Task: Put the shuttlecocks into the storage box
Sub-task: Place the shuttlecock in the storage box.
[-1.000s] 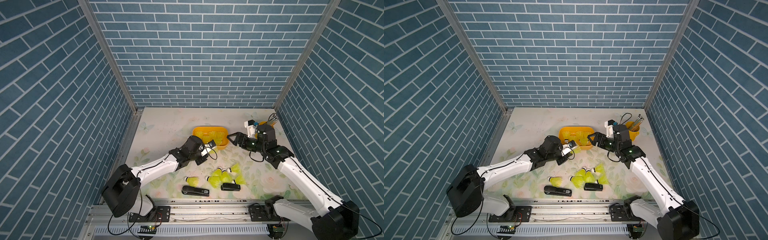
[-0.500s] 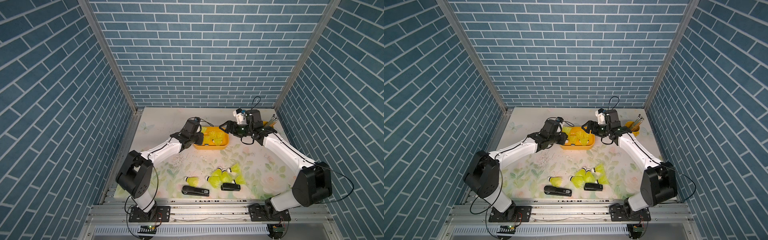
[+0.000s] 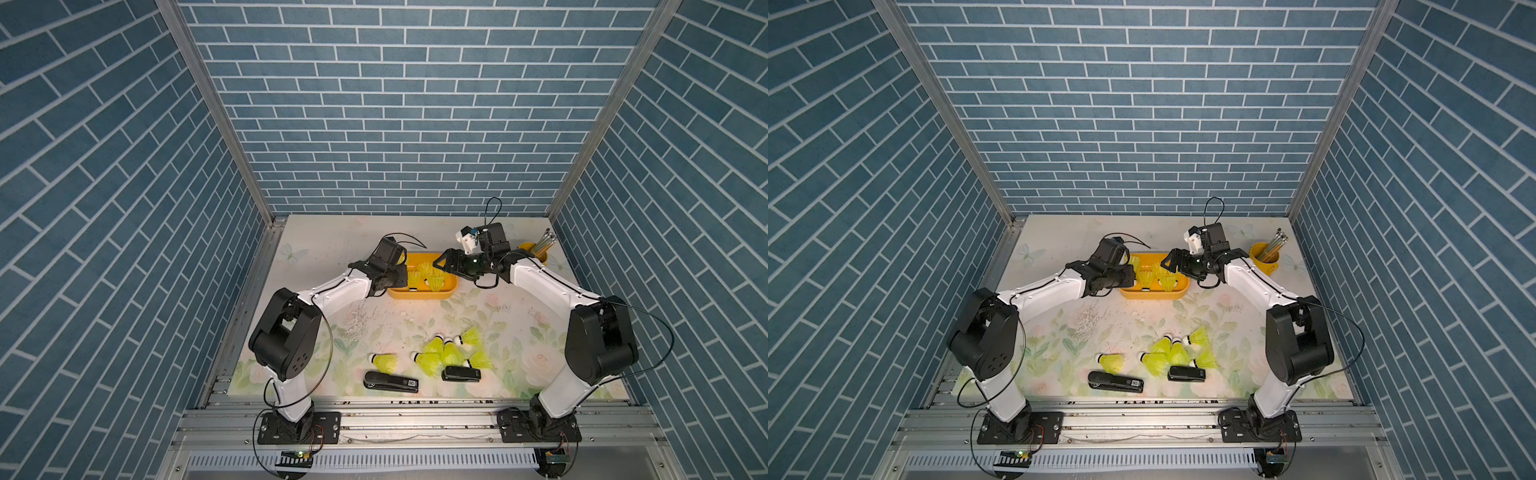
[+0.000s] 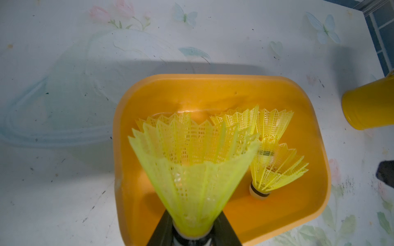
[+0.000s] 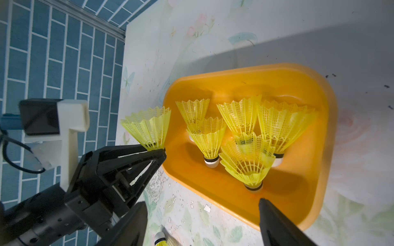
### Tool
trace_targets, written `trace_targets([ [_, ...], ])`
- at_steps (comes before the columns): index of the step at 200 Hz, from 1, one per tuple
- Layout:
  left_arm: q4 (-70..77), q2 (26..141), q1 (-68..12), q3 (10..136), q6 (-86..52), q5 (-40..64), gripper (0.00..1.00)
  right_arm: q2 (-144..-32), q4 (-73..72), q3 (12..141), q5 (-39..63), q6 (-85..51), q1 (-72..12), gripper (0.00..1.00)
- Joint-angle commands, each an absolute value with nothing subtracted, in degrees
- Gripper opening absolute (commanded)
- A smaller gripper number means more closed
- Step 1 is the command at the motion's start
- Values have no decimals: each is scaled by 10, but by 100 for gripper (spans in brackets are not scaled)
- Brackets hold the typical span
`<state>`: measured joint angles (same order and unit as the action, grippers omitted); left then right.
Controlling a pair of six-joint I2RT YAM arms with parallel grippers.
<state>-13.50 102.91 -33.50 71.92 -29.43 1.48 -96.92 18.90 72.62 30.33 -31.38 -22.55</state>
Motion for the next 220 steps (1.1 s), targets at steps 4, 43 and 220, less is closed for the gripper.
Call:
trace_targets([
  [4,-168,1046,-331,741,-301,2,25,-987,215,754,328,-270,-225,83],
  [43,-181,1061,-331,754,-304,0,25,-1015,227,775,359,-247,-225,83],
  [220,-214,1081,-333,766,-306,-8,39,-1033,218,789,366,-254,-225,82],
])
